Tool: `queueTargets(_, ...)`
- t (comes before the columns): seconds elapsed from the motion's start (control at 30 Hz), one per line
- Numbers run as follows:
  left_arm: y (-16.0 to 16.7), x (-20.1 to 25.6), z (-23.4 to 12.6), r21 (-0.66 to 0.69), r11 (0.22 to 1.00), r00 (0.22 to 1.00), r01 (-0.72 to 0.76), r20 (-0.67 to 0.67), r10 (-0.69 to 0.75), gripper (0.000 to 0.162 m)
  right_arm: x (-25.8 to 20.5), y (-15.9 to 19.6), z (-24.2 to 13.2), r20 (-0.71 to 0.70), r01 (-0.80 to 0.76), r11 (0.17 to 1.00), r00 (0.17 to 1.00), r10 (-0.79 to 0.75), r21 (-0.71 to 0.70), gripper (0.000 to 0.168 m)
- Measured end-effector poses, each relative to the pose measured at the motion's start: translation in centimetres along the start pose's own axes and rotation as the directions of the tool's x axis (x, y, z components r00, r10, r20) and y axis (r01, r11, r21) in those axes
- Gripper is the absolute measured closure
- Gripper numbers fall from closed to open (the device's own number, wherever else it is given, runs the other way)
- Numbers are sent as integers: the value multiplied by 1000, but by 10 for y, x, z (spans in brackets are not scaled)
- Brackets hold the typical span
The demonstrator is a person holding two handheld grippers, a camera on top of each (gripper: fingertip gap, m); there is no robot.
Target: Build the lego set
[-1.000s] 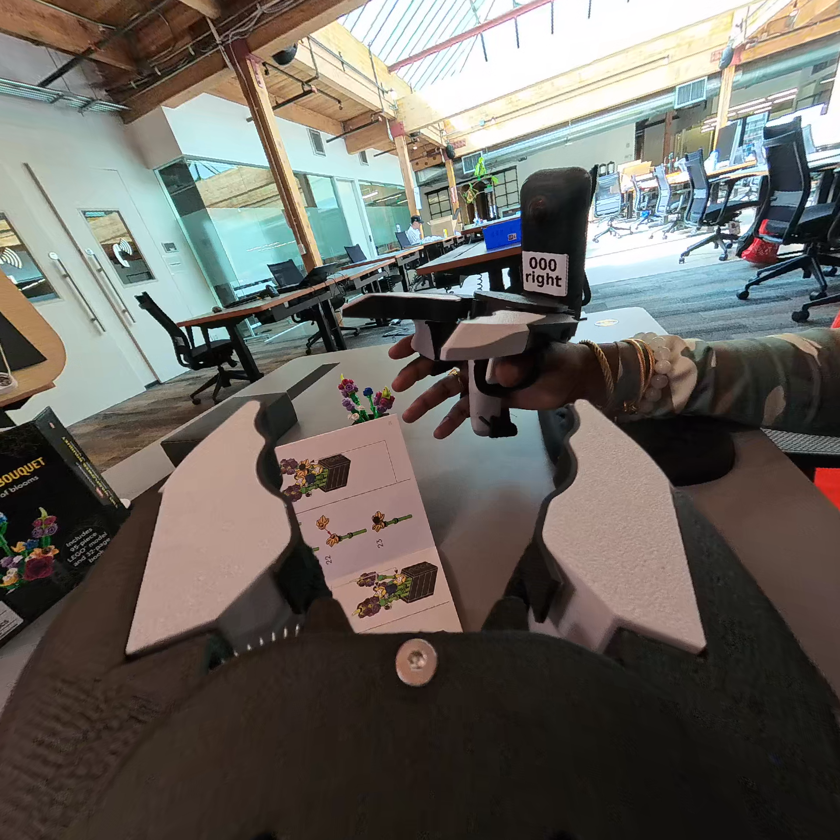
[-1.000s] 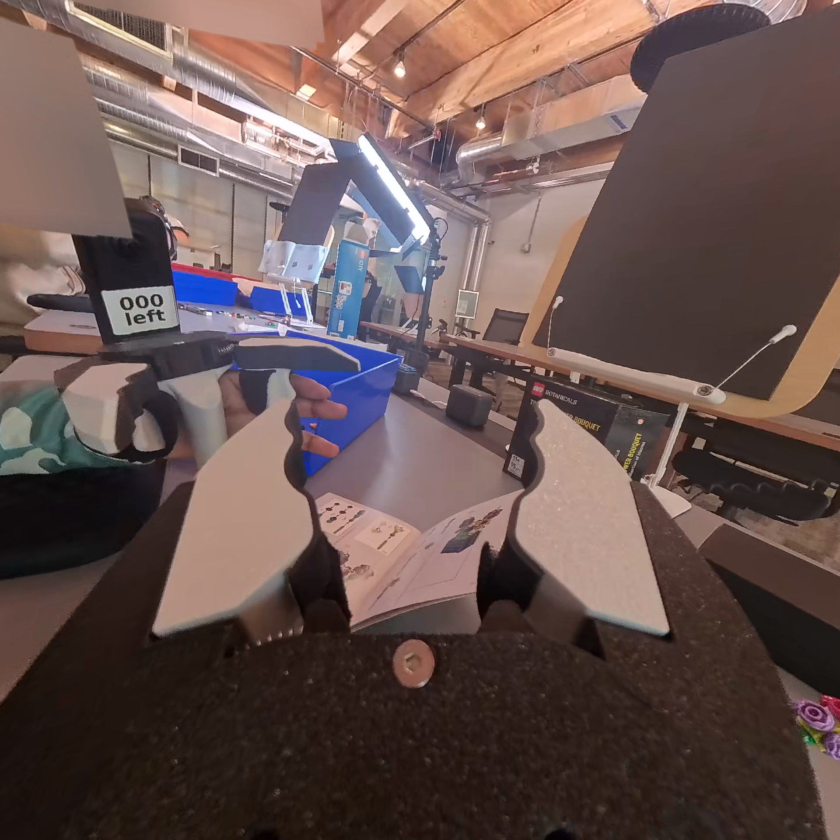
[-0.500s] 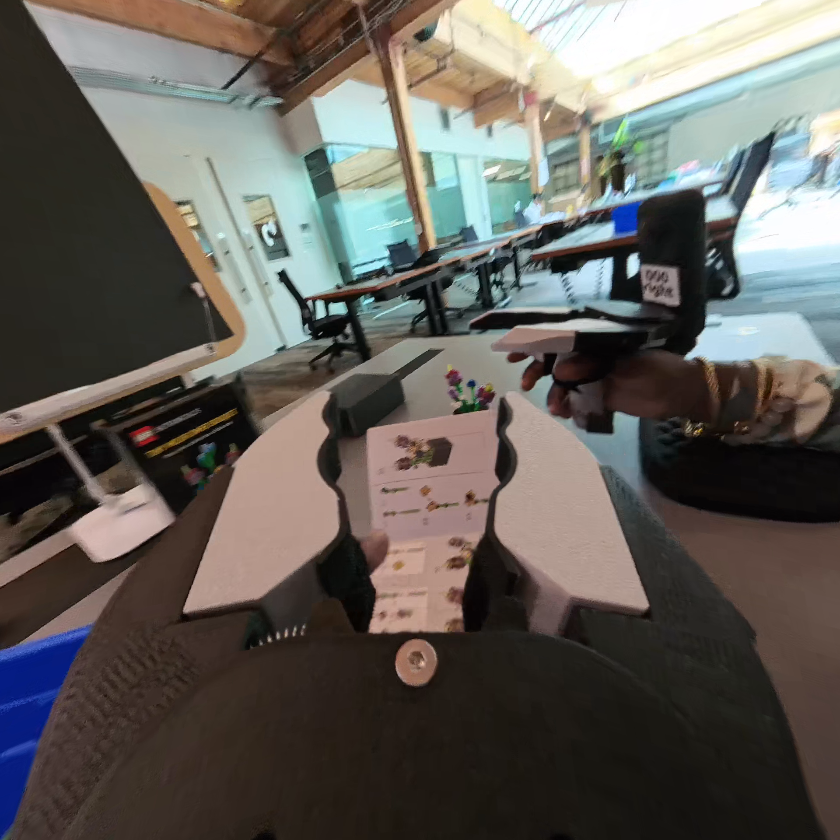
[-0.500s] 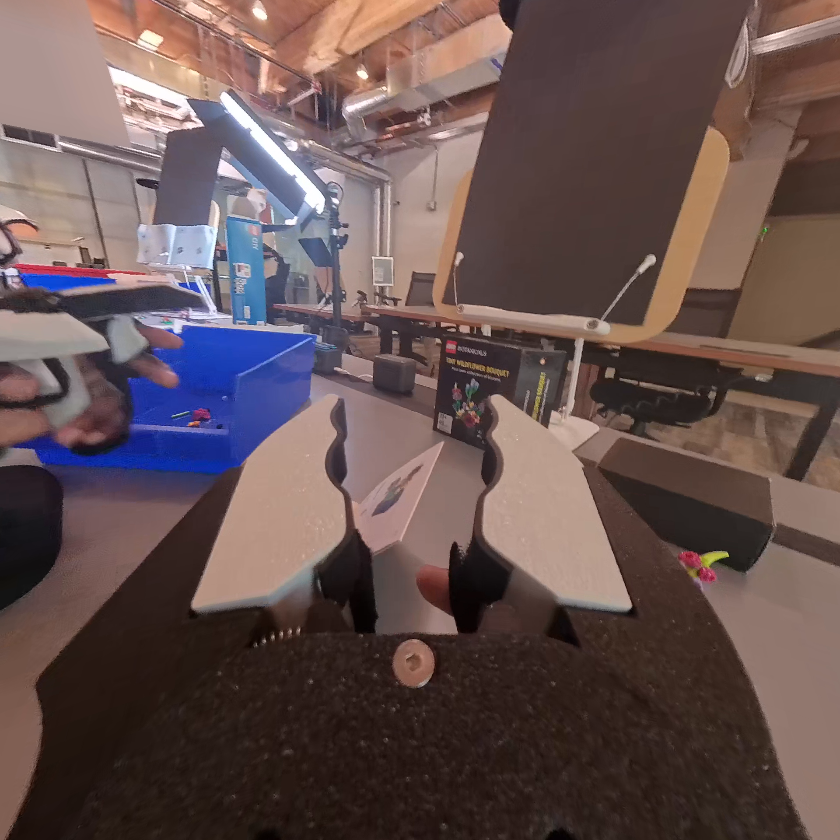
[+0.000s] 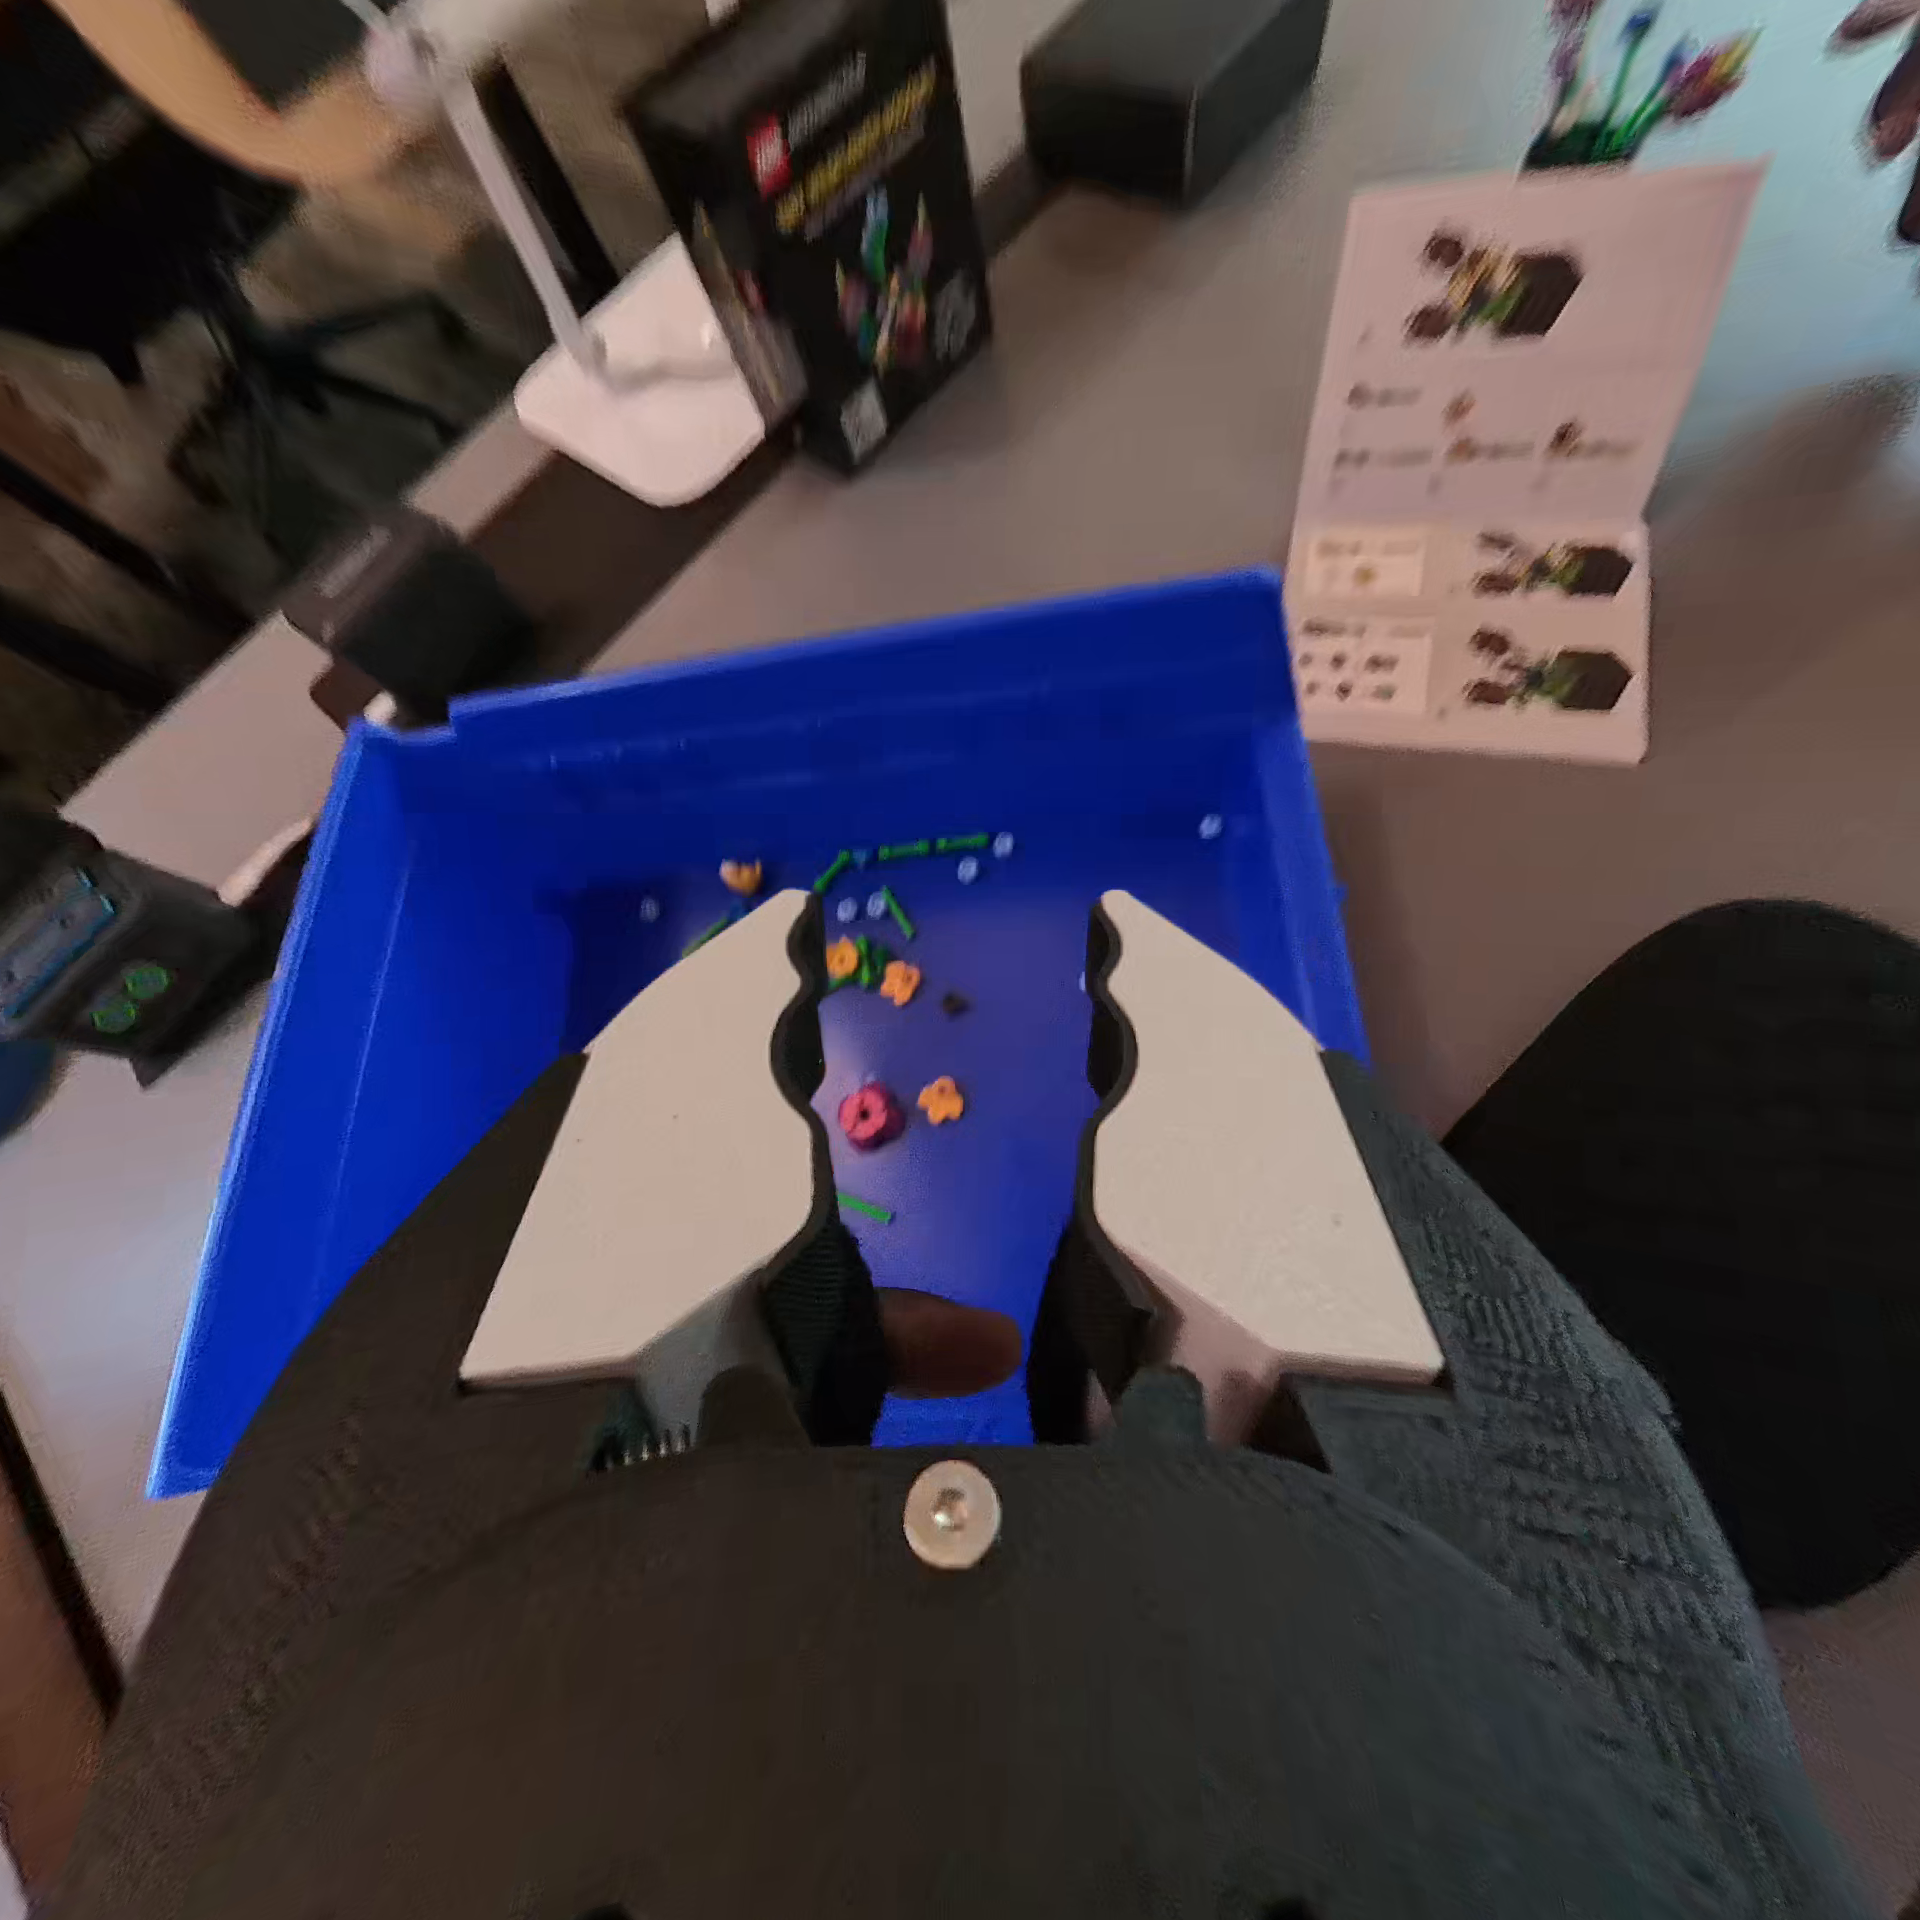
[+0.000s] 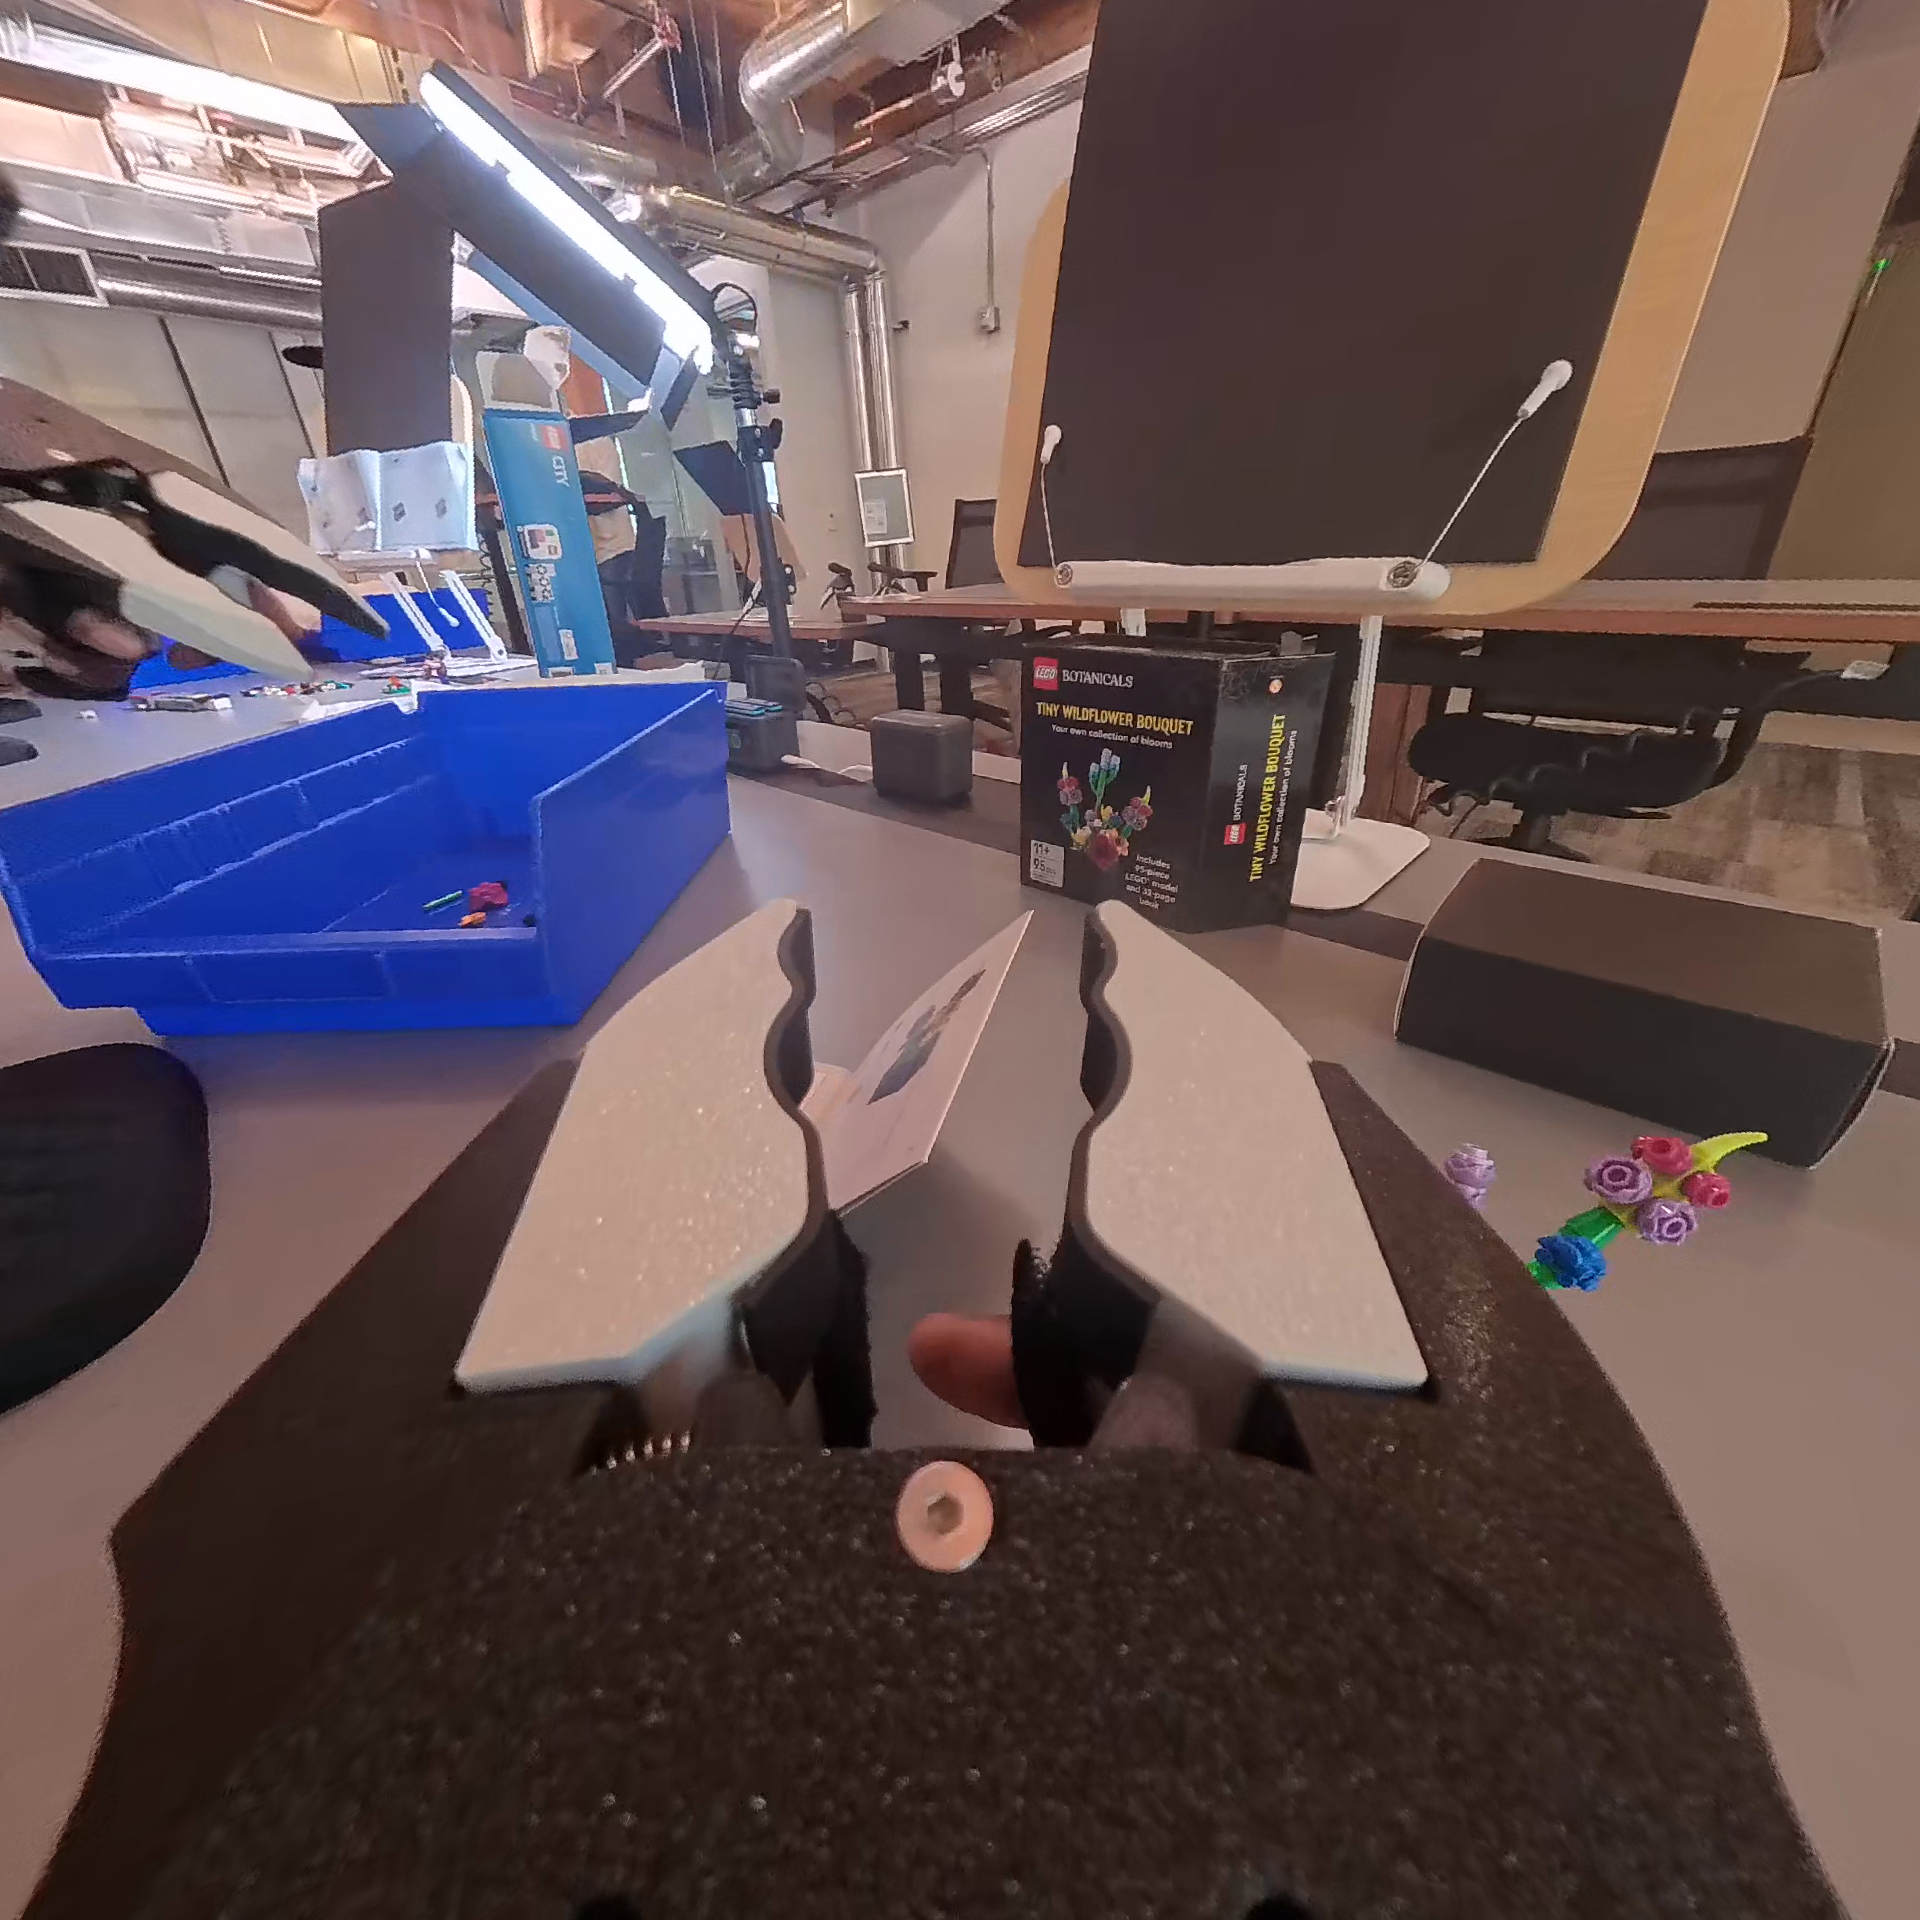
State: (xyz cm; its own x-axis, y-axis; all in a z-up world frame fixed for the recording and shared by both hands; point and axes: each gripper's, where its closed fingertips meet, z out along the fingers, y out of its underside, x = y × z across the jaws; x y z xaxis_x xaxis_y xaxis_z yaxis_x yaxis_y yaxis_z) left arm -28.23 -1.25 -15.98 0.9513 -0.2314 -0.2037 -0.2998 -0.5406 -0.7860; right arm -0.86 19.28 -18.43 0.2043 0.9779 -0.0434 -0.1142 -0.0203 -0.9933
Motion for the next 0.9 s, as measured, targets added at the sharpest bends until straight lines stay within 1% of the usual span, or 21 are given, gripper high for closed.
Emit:
queueTargets(0.1,26,-17,19,-179,983,998,44,-31,-51,116,0,4,1,5,-14,1000,1000,14,-19,119)
queueTargets(0.17,47,-23,32,-328,944,996,46,-54,-67,125,0,7,2,12,-32,999,999,32,-36,119)
queueTargets(0.23,58,-28,43,-421,907,996,22,-65,-54,133,-1,9,2,18,-38,998,999,39,-44,119)
queueTargets(0.33,61,-35,60,-461,886,996,-44,-92,1,136,-2,10,3,24,-33,998,999,34,-54,118)
queueTargets(0.47,76,-36,79,-552,827,988,-105,-153,23,136,-3,15,4,35,-28,996,999,31,-84,118)
queueTargets(0.6,87,-38,100,-559,810,978,-176,-192,80,136,-5,18,5,43,-16,995,999,20,-99,118)
queueTargets(0.73,95,-41,113,-567,814,983,-126,-182,26,138,-7,21,5,52,-12,993,998,18,-114,118)
queueTargets(0.9,95,-44,116,-549,835,983,-35,-167,-69,136,-8,23,6,53,9,992,999,-2,-128,118)
